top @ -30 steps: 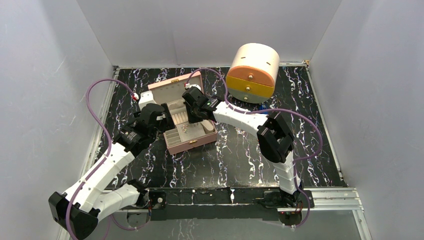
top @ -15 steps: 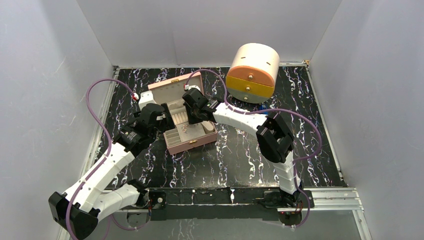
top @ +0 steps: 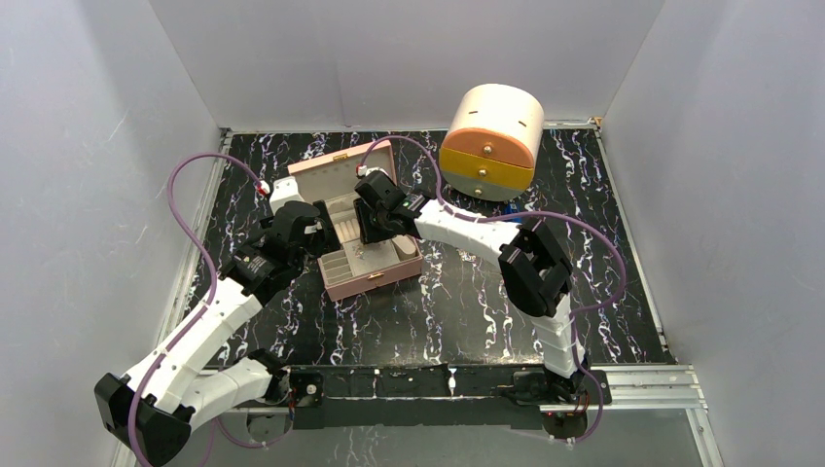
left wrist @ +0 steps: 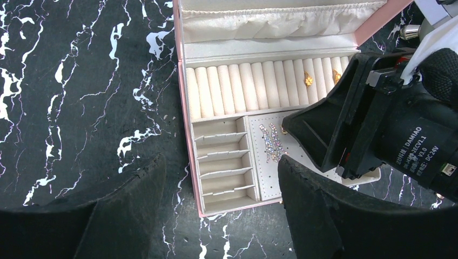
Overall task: Organize the mixed jewelry
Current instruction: Place the jewelry in the jewelry box, then pick up the jewelry from the center of the board.
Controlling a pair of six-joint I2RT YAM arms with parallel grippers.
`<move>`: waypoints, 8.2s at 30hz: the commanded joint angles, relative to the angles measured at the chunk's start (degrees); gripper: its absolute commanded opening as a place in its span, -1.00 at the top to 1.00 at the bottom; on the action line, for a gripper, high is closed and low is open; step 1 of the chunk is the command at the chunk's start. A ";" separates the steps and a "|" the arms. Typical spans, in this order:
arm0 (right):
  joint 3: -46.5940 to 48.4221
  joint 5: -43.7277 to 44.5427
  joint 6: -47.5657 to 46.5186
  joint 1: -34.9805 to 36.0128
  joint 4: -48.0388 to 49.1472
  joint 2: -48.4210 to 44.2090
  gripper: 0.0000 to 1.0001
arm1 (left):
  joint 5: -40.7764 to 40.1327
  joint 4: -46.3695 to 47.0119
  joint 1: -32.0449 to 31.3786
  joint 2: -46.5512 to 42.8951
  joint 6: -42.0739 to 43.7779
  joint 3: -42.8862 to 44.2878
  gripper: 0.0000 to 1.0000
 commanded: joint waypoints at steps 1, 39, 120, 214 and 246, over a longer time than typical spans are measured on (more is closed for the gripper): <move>2.09 0.27 0.13 0.20 0.32 -2.02 0.15 | -1.70 0.43 0.13 -0.62 0.28 0.86 -0.45; 5.16 -5.35 -4.01 0.08 0.32 3.11 0.11 | -0.14 0.66 0.13 -0.53 -0.07 0.78 -0.45; -39.02 11.48 14.71 -28.95 -18.10 -26.58 0.18 | 13.91 20.17 0.13 9.45 -5.29 -0.37 -0.46; -35.87 11.56 2.86 -29.26 -12.78 -20.50 0.97 | 14.71 18.84 0.14 10.11 -8.65 -1.25 -0.45; -37.25 -50.22 9.86 -44.82 1.37 -31.13 1.00 | 48.38 49.72 -0.67 21.96 -3.05 -4.11 -0.36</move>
